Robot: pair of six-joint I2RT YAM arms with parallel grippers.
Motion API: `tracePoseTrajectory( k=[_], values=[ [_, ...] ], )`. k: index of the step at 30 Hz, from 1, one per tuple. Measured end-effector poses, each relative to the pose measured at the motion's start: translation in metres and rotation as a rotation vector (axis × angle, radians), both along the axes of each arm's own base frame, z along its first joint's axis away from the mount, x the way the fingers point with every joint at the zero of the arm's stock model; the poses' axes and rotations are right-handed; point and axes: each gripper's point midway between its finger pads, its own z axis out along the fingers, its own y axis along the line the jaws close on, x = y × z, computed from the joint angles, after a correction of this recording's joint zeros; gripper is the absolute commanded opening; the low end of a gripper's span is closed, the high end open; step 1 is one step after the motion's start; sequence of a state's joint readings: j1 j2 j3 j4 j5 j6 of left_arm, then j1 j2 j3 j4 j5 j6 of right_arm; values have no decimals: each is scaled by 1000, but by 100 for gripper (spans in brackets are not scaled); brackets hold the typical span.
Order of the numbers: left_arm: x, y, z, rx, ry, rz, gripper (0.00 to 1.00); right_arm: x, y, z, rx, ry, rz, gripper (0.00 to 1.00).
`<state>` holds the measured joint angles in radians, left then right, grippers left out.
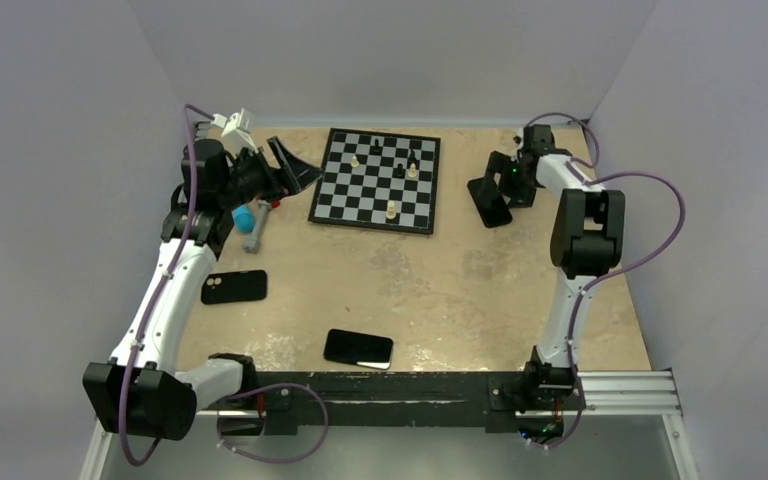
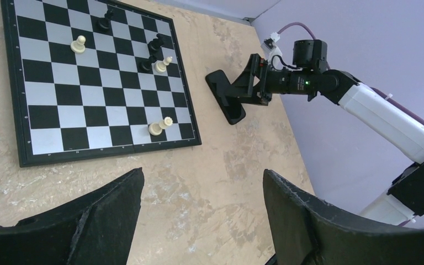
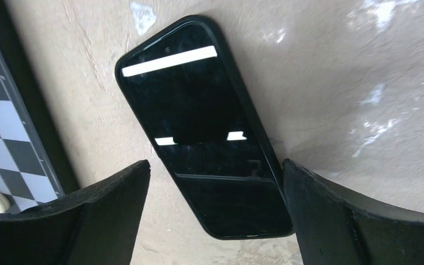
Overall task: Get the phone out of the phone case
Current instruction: Pick up the phone at the center of the board.
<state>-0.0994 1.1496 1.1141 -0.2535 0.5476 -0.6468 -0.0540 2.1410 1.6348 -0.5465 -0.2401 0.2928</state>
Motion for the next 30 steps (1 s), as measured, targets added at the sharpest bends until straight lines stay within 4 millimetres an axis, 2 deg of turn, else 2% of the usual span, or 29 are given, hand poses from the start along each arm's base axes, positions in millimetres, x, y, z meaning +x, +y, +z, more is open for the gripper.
tracePoseTrajectory(
  k=[3,9,16,17,21,22,26,28,29,30],
  values=[
    [0,0,1,-7,-1,-1,82,-8,8,-5,-61,33,23,94],
    [0,-1,1,-8,-1,-4,82,-12,20,-9,-206,91,74,96],
    [-1,-1,2,-9,0,-6,79,-1,22,-15,-319,135,101,96],
    [-1,-1,2,-10,0,-7,79,0,21,-16,-334,141,103,94],
    [-2,-2,2,-17,5,-11,78,3,23,-15,-354,159,122,76],
    [-2,-2,2,-18,5,-12,78,3,24,-15,-355,161,128,69],
    [-2,-3,0,-22,8,-16,78,3,26,-13,-354,178,157,23],
    [-3,-4,-2,-25,16,-17,78,3,27,-13,-351,178,163,5],
    [-3,-4,-3,-25,19,-18,78,3,27,-13,-349,178,165,0],
    [-3,-4,-3,-25,20,-18,78,3,27,-13,-350,177,169,0]
  ],
)
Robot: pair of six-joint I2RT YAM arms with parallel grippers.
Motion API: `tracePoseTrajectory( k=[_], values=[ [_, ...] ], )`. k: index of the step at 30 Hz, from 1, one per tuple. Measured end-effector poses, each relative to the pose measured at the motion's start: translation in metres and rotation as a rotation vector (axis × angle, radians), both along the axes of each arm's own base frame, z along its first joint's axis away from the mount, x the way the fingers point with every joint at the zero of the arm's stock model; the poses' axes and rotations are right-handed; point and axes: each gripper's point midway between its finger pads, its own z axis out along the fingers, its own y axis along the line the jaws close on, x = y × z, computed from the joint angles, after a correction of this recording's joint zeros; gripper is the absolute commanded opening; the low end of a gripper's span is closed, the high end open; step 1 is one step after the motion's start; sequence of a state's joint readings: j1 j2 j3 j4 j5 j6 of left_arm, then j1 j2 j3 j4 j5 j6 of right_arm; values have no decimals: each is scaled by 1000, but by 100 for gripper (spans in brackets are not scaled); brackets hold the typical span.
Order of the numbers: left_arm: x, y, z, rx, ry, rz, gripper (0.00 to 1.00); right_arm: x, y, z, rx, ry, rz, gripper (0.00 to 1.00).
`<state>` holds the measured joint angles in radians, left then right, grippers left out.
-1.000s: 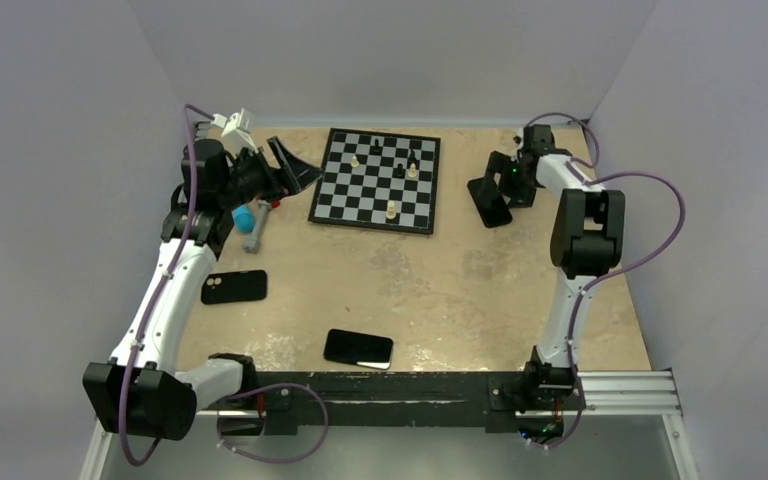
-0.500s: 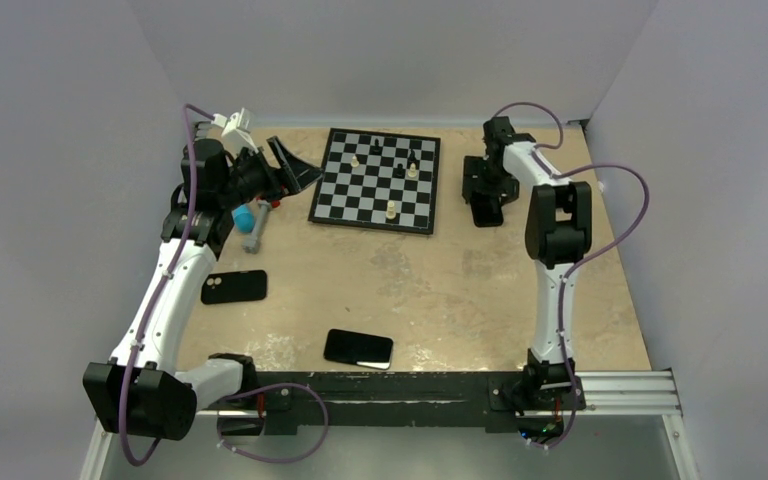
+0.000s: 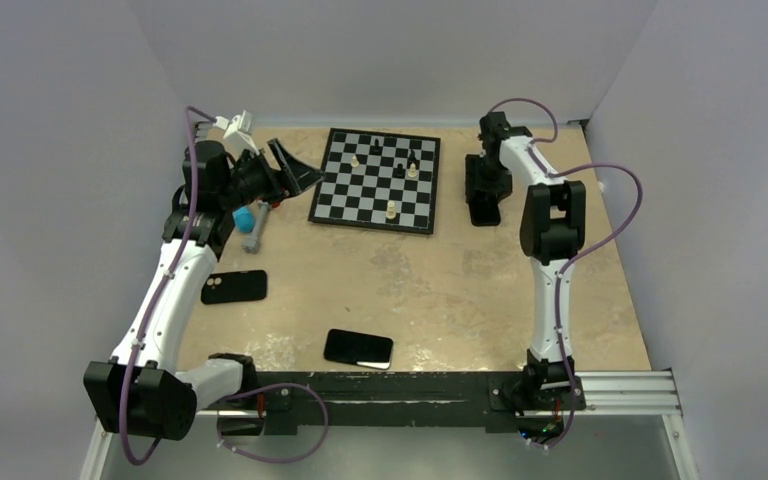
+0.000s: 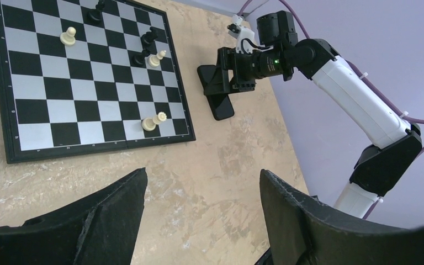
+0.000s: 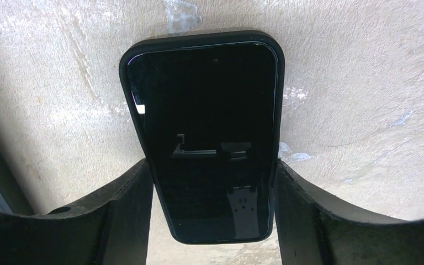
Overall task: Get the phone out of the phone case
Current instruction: Pick up the phone at the center of the board, then adjust the phone.
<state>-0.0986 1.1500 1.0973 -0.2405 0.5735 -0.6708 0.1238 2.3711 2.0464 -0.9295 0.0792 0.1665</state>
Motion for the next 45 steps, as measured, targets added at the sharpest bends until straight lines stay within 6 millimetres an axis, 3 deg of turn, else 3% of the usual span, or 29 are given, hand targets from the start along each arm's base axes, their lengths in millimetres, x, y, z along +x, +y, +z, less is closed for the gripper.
tracePoseTrajectory(
  k=[5,9,12,20,23,28,33,38,43,45],
  values=[
    [1,-1,3,-5,-13,-3,78,-5,2,1,20,-45,10,0],
    [0,-2,4,-15,-13,-14,77,-32,6,11,68,-100,4,0],
    [0,-4,4,-24,-15,-19,76,-45,11,29,129,-176,-26,0],
    [1,-7,-1,-35,-20,-37,76,-48,38,100,506,-462,-190,0],
    [1,-11,-1,-39,-35,-55,75,-53,58,115,698,-511,-263,0],
    [-6,-32,0,-39,-62,-136,75,-68,116,130,922,-458,-288,0],
    [-19,-63,-10,6,-88,-256,76,-95,174,179,1052,-465,-206,0],
    [-39,-89,-26,98,-116,-360,80,-120,205,223,1157,-488,-168,0],
    [-46,-100,-30,164,-177,-395,81,-137,235,229,1204,-450,-173,0],
    [-47,-104,-32,190,-194,-401,77,-143,245,231,1219,-433,-167,0]
  ],
)
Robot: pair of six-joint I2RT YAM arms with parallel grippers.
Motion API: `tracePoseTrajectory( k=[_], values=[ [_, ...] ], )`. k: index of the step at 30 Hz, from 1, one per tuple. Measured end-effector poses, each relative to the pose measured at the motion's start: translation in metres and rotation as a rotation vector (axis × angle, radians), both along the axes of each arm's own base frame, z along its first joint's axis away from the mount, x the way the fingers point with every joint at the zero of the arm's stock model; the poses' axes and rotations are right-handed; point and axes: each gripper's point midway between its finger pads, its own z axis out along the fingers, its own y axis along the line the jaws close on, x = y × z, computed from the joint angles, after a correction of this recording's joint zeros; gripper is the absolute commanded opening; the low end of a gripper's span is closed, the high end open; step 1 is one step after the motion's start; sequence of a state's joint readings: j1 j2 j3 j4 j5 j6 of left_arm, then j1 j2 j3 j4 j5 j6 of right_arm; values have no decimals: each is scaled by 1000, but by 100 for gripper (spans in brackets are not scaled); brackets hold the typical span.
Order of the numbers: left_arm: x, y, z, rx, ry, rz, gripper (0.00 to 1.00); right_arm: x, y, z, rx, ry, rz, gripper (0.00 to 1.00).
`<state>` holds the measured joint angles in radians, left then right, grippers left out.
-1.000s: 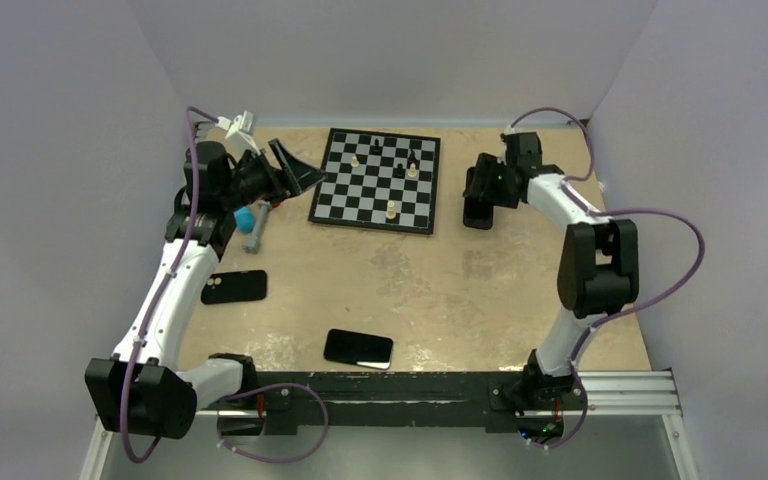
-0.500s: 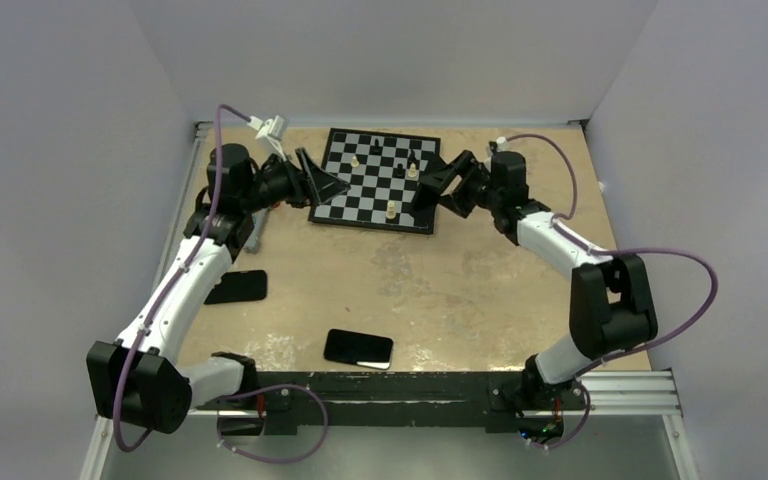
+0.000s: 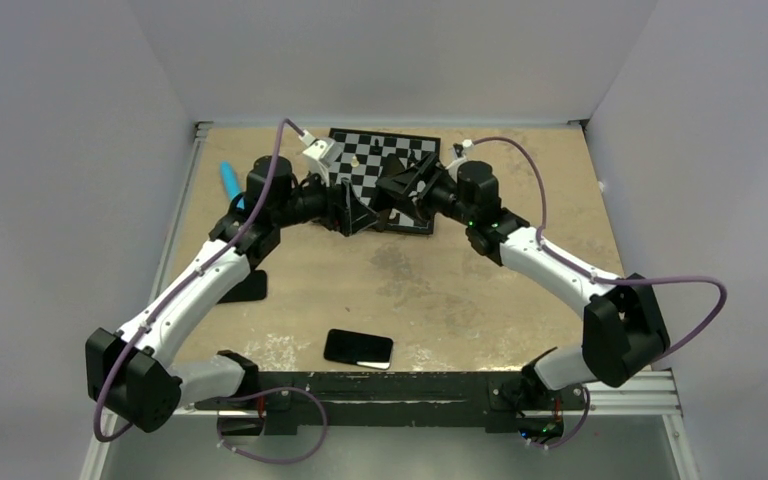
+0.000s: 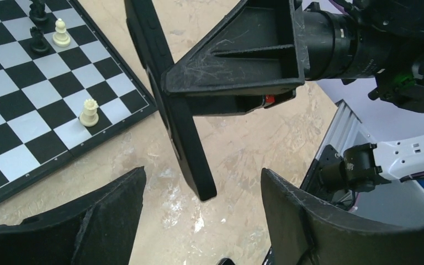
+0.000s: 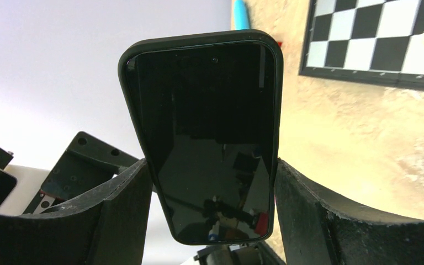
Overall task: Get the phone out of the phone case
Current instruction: Adjust the phone.
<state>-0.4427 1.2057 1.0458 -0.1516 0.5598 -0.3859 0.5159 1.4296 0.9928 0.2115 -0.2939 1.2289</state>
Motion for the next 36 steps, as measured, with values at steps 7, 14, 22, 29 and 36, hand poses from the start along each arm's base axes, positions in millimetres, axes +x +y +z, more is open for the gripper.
tracePoseTrajectory(
  k=[7,14,22,29,36],
  values=[
    [0,0,-18,85,7,11,50,-11,21,12,59,-8,20,0],
    [2,3,-30,121,49,29,32,-16,33,11,51,-11,-14,0],
    [4,15,-37,182,37,75,0,-23,41,7,32,-1,-82,18],
    [-2,9,-28,153,21,37,0,-35,30,21,-64,-138,-46,98],
    [-20,-3,-13,62,50,-64,0,-50,-16,50,-360,-439,48,97]
  ],
)
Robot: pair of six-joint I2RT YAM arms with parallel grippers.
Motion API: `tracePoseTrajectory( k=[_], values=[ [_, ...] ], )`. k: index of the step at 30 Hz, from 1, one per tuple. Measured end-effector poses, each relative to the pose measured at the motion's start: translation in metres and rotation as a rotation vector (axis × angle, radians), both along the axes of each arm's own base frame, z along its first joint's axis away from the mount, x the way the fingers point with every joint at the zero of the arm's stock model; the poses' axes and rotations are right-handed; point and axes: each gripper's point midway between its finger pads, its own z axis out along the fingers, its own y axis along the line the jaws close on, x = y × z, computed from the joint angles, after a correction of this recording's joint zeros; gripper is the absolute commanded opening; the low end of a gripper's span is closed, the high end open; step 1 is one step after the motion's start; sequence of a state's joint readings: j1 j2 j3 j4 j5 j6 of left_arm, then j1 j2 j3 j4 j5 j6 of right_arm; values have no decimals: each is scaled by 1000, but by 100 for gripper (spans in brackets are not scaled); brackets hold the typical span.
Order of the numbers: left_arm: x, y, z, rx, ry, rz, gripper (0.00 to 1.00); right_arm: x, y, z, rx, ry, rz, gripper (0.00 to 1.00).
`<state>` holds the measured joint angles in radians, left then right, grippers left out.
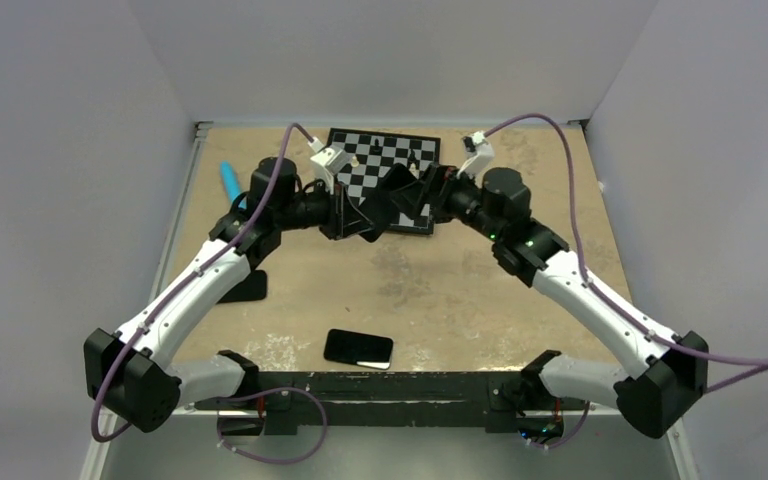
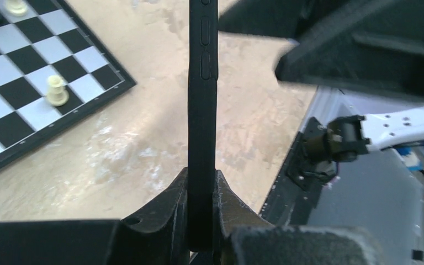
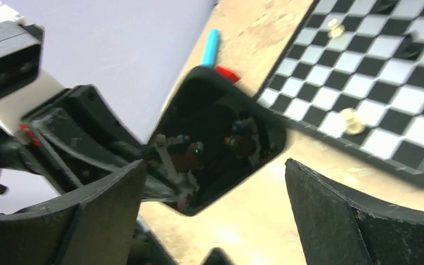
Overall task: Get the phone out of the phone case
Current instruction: Adjust the phone.
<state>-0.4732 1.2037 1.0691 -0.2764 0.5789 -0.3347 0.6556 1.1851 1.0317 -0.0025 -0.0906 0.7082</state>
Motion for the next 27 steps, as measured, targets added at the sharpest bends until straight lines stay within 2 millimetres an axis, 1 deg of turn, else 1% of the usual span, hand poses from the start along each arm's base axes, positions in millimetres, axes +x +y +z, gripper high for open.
tracePoseTrajectory(
  k=[2,5,7,8,13,15,19,21,24,27],
  values=[
    [-7,-6,7,-40,12,-44,0,6,-24,3,-43,-55,9,95],
    [-15,-13,19,-102,13,-109,0,12,-59,0,-91,-107,27,92],
    [-19,-18,25,-132,13,-149,0,10,-69,-4,-117,-123,61,90],
    [-21,-19,27,-144,15,-165,0,8,-68,-5,-126,-131,92,89],
    [-26,-25,33,-180,17,-218,0,-10,-54,-10,-121,-143,257,85],
    [-27,-26,35,-190,17,-228,0,-16,-49,-8,-101,-147,305,83],
    [-30,-28,41,-214,11,-251,0,-24,-39,6,-15,-201,372,80],
    [-31,-29,44,-228,8,-265,0,-28,-35,9,39,-213,397,75],
    [-34,-30,46,-244,8,-282,0,-27,-36,12,84,-213,393,68],
    [-36,-32,48,-261,16,-301,0,-26,-39,27,145,-238,397,63]
  ],
)
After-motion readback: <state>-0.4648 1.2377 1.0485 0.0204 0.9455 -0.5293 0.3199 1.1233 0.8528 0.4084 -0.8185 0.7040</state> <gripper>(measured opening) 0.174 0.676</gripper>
